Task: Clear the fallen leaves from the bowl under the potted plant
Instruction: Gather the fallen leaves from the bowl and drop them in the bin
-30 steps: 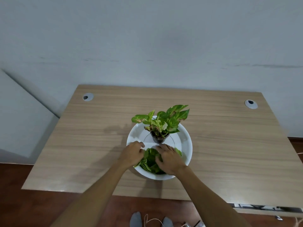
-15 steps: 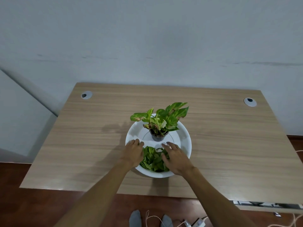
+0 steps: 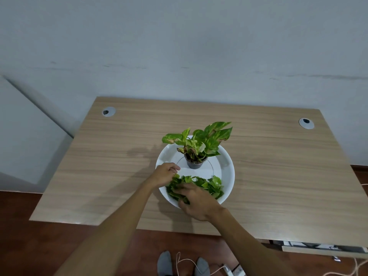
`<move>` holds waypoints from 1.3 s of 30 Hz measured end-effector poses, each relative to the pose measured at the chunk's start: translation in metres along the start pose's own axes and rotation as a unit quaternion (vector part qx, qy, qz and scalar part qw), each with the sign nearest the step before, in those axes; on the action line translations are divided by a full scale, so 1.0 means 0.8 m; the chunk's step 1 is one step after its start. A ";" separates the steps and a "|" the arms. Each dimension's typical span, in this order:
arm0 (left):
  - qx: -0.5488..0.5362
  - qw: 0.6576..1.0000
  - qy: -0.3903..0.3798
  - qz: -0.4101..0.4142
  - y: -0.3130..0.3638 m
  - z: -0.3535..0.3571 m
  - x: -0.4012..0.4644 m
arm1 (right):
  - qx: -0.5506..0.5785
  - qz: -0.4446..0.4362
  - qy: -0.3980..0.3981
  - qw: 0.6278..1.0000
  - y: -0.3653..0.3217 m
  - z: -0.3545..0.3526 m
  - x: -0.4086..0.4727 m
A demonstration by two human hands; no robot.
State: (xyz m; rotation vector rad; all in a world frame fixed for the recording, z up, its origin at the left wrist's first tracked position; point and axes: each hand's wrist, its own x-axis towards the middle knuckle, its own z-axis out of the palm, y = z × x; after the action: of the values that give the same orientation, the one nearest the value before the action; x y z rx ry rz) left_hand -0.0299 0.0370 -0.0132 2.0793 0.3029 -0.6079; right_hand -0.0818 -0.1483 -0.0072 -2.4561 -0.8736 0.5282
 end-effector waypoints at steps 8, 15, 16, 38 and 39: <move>0.071 0.996 0.007 0.048 -0.015 -0.006 -0.006 | -0.068 -0.020 -0.039 0.997 0.018 0.009 -0.014; 0.181 0.980 -0.012 0.081 -0.012 0.015 -0.004 | -0.040 0.059 0.077 0.994 0.057 -0.036 -0.019; 0.213 0.974 -0.011 0.078 -0.011 0.018 -0.002 | -0.044 0.095 0.082 0.991 0.067 -0.039 -0.017; 0.376 0.924 -0.030 0.059 0.010 0.051 -0.026 | -0.013 0.215 0.011 0.977 0.092 -0.037 -0.018; 0.385 0.920 -0.033 0.061 0.009 0.055 -0.028 | -0.019 0.212 -0.006 0.977 0.091 -0.034 -0.017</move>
State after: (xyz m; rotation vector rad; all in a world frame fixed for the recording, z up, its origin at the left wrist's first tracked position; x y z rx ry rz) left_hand -0.0589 -0.0029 -0.0166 2.7902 -0.1428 -0.8039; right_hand -0.0434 -0.2156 -0.0228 -2.6862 -0.3599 0.6757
